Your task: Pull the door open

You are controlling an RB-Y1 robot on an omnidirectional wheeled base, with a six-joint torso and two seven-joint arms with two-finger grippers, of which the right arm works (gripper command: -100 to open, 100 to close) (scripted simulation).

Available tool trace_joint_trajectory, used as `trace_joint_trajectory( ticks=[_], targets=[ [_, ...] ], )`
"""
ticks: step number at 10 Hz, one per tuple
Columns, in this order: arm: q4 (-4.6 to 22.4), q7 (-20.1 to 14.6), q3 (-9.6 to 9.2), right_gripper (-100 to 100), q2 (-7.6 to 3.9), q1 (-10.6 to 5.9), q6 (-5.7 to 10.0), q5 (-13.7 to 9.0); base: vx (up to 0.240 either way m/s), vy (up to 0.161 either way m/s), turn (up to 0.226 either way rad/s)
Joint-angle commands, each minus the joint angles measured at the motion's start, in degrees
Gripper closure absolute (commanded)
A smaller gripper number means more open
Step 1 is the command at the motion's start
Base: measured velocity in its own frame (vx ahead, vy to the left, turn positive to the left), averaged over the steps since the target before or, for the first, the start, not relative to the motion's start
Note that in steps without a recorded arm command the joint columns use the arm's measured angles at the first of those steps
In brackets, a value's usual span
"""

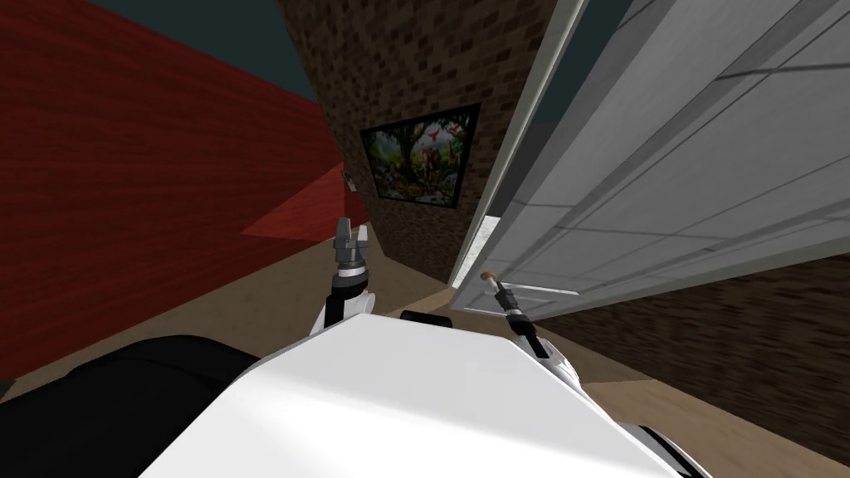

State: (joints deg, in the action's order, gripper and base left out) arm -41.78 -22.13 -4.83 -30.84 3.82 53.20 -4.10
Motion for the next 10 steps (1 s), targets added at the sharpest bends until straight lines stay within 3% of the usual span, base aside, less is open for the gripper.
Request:
trace_joint_trajectory(
  ticks=[1,5,6,7,10],
  targets=[
    [-0.4,-0.8,-0.58,100,-0.88,1.34,1.58,0.2,-0.225,-0.119,0.160],
    [-0.2,-2.1,-1.52,100,-2.32,2.83,4.34,0.4,-0.193,-0.065,0.103],
    [-0.8,-1.9,-1.48,100,-2.01,3.14,3.32,0.4,-0.060,-0.042,0.024],
    [-0.1,-2.4,-1.87,100,-2.36,3.50,4.67,0.5,-0.146,-0.072,0.232],
    [0.9,-2.9,-2.21,100,-3.05,3.82,6.67,0.6,-0.245,-0.108,0.211]
  ],
)
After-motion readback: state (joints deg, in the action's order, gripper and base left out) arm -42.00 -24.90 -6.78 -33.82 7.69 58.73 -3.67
